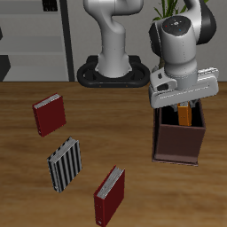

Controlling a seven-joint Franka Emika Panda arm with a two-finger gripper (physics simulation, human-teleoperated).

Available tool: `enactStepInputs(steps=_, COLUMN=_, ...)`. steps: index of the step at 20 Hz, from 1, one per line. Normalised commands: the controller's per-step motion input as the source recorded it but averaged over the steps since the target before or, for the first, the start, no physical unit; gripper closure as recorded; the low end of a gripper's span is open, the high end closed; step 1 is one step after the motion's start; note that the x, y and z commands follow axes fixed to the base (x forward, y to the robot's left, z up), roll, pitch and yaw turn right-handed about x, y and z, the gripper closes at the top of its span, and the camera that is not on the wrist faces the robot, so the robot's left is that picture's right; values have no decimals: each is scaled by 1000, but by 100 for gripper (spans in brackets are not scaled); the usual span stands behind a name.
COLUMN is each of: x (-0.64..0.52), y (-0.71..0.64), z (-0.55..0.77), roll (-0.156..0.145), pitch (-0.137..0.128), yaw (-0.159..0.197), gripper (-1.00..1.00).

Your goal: Place the orange book into the left desk caddy's right compartment

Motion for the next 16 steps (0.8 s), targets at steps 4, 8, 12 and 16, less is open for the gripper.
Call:
enactStepInputs(steps=4, x=25, y=-3, z=-50, roll=24, pitch=29, yaw=8, gripper=-100)
enactStepInputs(steps=8, x=-24, y=8, z=-15, roll=7, pitch=10, yaw=13, gripper=-100)
enactStepInputs(steps=12, x=-47, y=72, z=99, roll=19, pitch=-7, yaw=14, gripper=-100)
enactStepInputs(steps=16, x=-132, y=71, z=156, roll=76, pitch=-26, yaw=18, gripper=-100)
